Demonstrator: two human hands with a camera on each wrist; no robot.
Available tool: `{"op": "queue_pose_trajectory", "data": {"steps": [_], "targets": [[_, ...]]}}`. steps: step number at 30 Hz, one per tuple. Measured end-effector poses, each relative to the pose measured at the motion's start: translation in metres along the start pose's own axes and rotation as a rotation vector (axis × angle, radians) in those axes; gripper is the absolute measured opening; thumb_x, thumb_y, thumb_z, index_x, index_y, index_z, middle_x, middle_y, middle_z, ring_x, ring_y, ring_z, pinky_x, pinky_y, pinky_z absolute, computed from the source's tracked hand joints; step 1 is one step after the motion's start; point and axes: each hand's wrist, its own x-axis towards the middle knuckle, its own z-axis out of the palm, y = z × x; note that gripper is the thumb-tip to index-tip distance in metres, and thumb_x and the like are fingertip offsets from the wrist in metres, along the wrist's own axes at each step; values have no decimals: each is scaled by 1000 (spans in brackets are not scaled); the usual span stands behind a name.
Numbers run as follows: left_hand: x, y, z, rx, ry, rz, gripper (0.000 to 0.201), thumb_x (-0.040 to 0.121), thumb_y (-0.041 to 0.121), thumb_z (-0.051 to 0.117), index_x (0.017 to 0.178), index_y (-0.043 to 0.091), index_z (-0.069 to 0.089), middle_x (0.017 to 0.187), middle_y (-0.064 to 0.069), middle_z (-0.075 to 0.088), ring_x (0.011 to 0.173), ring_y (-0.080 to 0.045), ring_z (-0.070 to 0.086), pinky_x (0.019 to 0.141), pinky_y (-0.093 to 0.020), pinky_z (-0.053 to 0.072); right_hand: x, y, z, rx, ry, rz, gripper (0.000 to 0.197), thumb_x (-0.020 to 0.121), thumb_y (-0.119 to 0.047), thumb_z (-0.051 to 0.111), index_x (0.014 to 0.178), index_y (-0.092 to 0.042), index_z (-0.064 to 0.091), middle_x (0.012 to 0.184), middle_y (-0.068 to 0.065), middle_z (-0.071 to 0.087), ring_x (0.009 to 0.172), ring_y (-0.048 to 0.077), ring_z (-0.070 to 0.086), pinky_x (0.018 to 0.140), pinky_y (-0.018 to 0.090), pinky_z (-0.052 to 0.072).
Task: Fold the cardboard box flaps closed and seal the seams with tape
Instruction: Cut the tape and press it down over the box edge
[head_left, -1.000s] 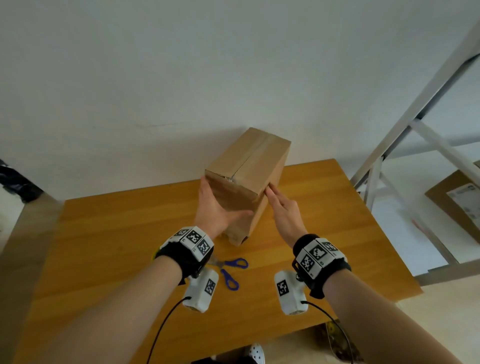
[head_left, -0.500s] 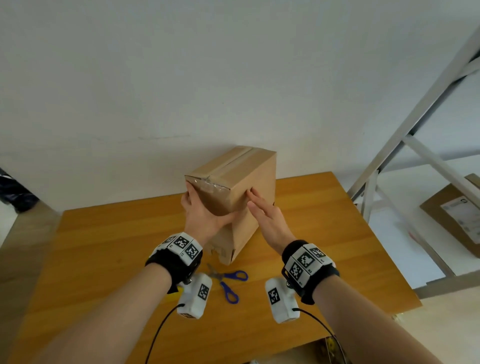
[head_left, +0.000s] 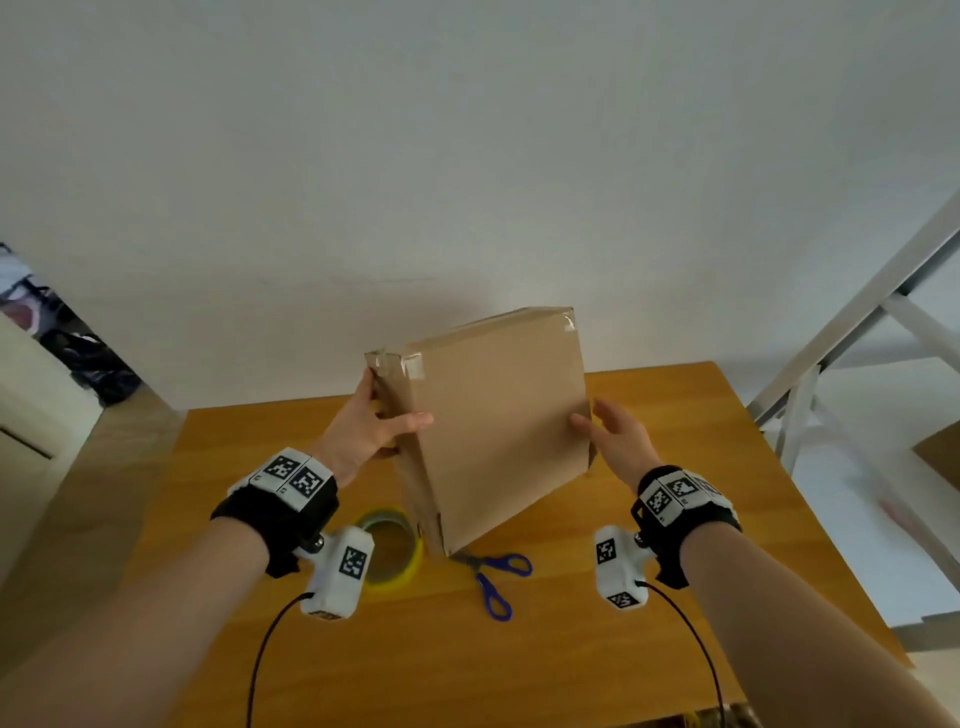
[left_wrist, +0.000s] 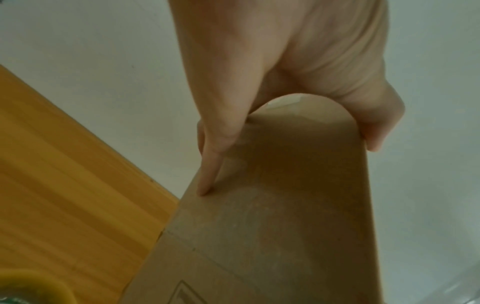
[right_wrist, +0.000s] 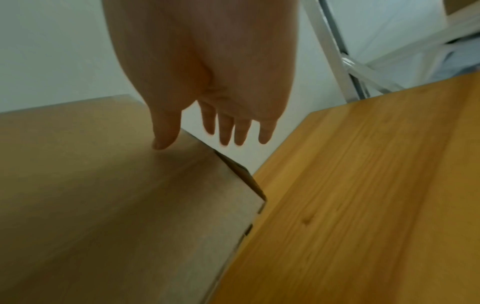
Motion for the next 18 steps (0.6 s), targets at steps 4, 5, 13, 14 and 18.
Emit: {"op": "queue_pose_trajectory", "data": {"steps": [4, 5, 13, 14, 18], "targets": [[5, 0, -7, -126, 17, -38, 105, 56, 30, 86, 142, 28, 27, 132, 0, 48, 118, -26, 50, 91, -57, 46, 2, 2, 5, 54, -31, -1, 57, 91, -29, 61, 141, -11, 40, 133, 9, 54, 123, 26, 50, 87, 32, 43], [6, 0, -8, -146, 23, -43, 107, 54, 32, 87, 142, 26, 27, 133, -1, 48, 118, -26, 50, 91, -58, 46, 2, 1, 6, 70, -27, -7, 56, 91, -28, 61, 140, -12, 41, 132, 9, 55, 122, 26, 50, 89, 34, 43], [11, 5, -8, -176, 106, -55, 63, 72, 41, 73, 118, 11, 42, 123, -10, 55, 112, -29, 56, 91, -53, 49, 4, -6, 2, 145, -25, -26, 44, 90, -22, 63, 130, -11, 50, 116, 5, 59, 108, 22, 55, 90, 35, 45], [12, 5, -9, -166, 106, -52, 58, 75, 40, 71, 116, 10, 43, 122, -11, 56, 111, -29, 57, 90, -53, 50, 5, -6, 2, 159, -26, -23, 43, 90, -20, 63, 130, -11, 51, 116, 5, 60, 107, 22, 55, 90, 35, 45], [14, 8, -12, -156, 76, -17, 49, 83, 37, 64, 120, 9, 49, 117, -10, 61, 106, -29, 61, 89, -47, 51, 6, -6, -1, 207, -47, 4, 44, 88, -23, 66, 128, -13, 53, 122, 10, 62, 111, 26, 57, 97, 45, 47]]}}
